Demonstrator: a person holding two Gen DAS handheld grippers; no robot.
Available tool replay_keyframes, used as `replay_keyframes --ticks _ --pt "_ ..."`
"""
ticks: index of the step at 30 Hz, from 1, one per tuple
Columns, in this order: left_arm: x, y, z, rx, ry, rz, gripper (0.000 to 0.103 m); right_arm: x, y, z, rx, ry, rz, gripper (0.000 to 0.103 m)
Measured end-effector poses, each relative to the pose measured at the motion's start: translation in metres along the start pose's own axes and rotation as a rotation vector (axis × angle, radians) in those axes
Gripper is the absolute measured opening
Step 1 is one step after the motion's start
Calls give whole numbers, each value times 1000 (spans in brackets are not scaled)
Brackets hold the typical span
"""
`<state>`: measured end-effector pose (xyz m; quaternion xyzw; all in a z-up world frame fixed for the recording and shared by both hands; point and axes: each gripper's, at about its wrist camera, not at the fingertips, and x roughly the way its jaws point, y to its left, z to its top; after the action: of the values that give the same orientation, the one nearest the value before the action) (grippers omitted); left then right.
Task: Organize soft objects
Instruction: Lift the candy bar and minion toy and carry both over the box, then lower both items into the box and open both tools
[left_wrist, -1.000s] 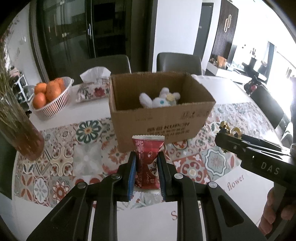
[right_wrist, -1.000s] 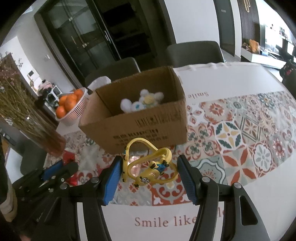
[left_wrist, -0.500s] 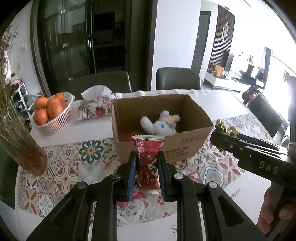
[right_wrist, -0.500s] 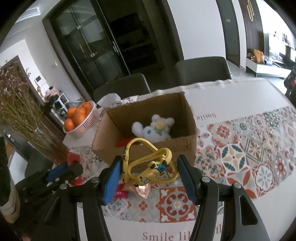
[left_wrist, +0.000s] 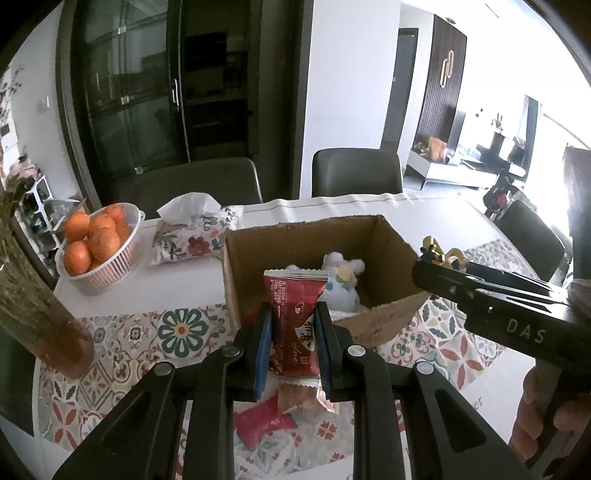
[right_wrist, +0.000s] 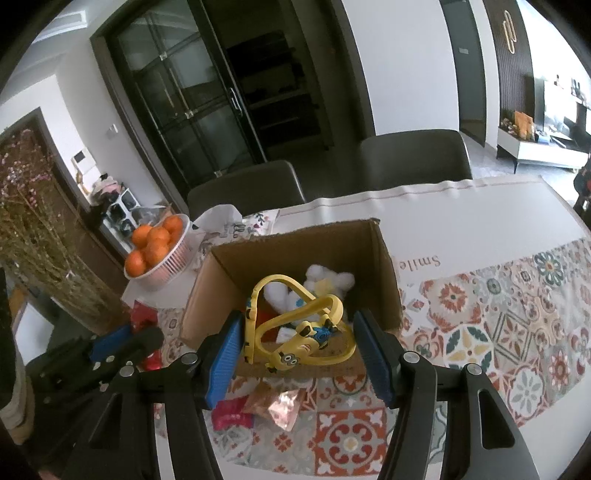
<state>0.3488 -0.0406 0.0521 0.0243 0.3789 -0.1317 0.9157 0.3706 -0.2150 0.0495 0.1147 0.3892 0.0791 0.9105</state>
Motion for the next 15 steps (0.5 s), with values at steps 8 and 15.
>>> replay_keyframes --ticks 8,15 --pt "21 4 16 14 -1 -5 23 22 -3 16 -7 24 -14 62" --pt "45 8 25 22 32 0 23 44 -8 23 -9 63 -26 62"
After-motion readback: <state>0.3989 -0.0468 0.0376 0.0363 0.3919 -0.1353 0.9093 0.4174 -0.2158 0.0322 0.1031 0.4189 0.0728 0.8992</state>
